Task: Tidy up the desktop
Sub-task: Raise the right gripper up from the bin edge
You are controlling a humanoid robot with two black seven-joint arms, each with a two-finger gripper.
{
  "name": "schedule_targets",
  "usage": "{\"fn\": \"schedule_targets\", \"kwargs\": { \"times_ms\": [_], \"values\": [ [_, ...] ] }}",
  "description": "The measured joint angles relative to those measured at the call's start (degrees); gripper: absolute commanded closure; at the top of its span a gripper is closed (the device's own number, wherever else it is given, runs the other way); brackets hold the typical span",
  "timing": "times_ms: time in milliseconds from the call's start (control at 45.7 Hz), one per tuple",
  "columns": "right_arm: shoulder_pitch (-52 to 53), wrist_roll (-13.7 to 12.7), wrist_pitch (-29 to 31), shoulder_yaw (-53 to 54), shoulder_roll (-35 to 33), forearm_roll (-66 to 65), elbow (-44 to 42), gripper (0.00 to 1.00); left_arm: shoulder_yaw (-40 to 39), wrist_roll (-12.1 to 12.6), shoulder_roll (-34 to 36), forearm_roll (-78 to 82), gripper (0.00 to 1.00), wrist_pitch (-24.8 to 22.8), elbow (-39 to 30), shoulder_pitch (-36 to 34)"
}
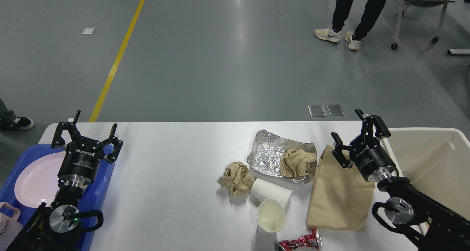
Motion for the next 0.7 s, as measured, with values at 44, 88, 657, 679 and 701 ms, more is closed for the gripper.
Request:
{"fn": "schedule_targets", "kwargs": {
  "times_ms": [44,88,657,679,701],
  "values": [
    [2.87,0.03,0.05,-4.70,-2.52,0.80,-0.08,0.00,0.00,0.00,0.00,0.00,0.03,-0.01,0.00,0.00],
    [5.57,0.06,0.10,-9.52,-4.80,1.50,-0.08,0.00,0.00,0.00,0.00,0.00,0.03,-0.01,0.00,0.00],
    [65.27,-0.03,25.01,-86.82,-7.57,6.60,2.08,0.00,0.00,0.09,0.02,0.00,0.03,-0.05,0.00,0.00],
    [67.17,-0.05,26.47,-88.75,-6.84,6.61,2.09,0.00,0.00,0.09,0.02,0.00,0.03,-0.05,0.00,0.00],
    [69.16,-0.07,27.89,-90.76,-6.03,6.62,2.09,0.00,0.00,0.09,0.02,0.01,0.03,-0.04,0.00,0.00]
  ]
}}
